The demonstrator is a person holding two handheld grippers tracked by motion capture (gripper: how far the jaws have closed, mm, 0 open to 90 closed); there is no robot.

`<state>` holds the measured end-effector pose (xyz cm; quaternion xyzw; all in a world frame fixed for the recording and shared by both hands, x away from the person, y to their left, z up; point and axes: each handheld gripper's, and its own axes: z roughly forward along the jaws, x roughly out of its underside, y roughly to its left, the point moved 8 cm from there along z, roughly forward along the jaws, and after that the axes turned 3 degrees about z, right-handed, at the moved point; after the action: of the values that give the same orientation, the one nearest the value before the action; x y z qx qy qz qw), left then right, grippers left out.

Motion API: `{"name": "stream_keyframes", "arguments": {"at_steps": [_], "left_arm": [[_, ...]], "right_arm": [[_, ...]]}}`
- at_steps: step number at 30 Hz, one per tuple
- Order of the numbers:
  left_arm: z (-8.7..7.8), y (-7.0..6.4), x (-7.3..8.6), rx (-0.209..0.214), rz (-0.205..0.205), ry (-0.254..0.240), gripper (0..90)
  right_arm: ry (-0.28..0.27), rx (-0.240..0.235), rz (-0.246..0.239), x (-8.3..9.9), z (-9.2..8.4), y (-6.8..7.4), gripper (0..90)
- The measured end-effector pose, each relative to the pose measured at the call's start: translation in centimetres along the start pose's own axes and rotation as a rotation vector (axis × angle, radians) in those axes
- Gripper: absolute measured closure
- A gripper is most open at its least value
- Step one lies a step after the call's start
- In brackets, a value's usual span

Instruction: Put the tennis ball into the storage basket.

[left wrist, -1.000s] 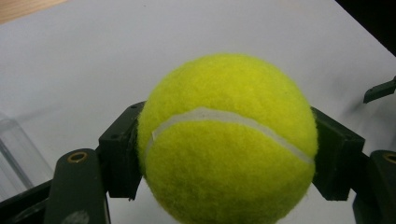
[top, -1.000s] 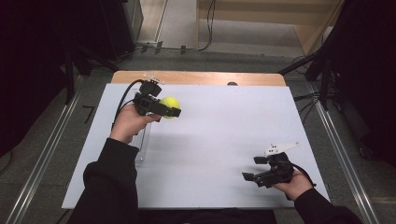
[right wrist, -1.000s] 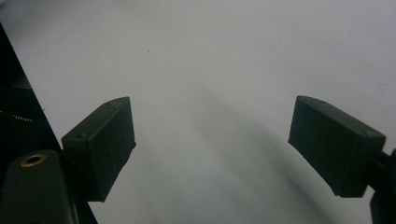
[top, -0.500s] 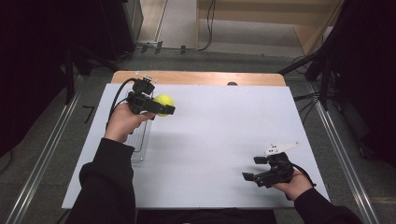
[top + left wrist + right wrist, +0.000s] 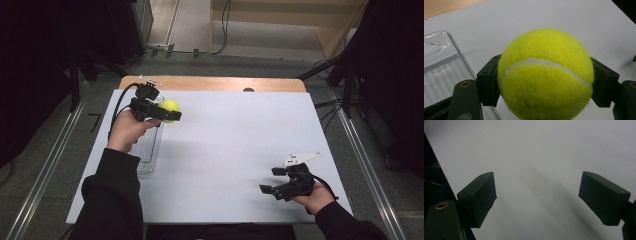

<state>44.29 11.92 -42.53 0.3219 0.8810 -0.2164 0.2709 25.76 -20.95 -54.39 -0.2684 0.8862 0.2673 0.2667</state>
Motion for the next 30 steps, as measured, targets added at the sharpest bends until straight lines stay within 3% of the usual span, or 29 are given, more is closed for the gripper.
{"name": "stream_keyframes", "arguments": {"at_steps": [30], "left_arm": [[-1.5, 3.4, 1.2, -0.095, -0.076, -0.016, 26.2]], "right_arm": [[0.007, 0.001, -0.003, 0.0, 0.1, 0.0, 12.5]]}}
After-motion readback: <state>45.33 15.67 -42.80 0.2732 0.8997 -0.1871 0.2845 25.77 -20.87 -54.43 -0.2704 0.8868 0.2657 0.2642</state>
